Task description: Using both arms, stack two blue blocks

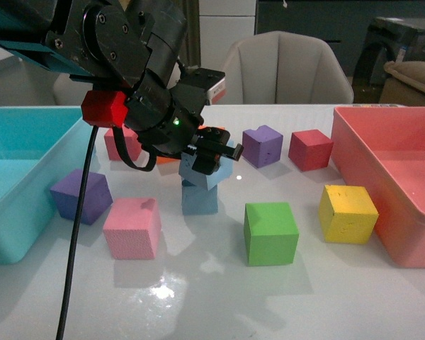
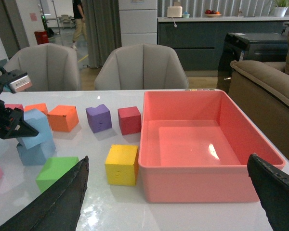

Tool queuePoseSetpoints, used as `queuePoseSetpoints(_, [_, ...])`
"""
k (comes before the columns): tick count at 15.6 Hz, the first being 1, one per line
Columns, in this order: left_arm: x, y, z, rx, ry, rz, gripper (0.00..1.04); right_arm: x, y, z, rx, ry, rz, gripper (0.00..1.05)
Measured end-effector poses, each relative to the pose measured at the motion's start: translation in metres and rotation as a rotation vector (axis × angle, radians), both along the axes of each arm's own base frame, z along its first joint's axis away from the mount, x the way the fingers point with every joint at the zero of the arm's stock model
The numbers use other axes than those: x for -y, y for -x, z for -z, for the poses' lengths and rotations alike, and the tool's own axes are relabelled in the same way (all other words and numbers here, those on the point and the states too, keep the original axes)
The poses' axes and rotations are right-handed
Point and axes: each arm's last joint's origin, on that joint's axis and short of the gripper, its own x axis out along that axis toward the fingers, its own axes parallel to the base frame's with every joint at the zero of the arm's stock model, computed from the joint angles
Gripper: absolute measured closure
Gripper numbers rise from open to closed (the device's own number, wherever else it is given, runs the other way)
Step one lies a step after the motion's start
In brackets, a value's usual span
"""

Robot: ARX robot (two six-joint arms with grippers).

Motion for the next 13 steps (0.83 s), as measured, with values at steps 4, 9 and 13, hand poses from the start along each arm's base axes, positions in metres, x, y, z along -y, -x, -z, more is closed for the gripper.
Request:
queuePoseSetpoints(4, [-0.0024,-0.0048,0.0038,-0.005,-0.005,-0.035,0.57,0.0000,0.0000,0.0000,0.000,0.000,0.000,0.06])
queuePoseSetpoints(9, [-0.0057,-0.0072,0.0065,-0.017,0.010,-0.059,0.46,0.0000,0.0000,0.0000,0.000,0.000,0.000,0.06])
queuePoseSetpoints(13, [-0.0060,-0.0092,0.0053,0.004,0.012,-0.087,0.05,0.0000,0.0000,0.0000,0.000,0.000,0.000,0.06])
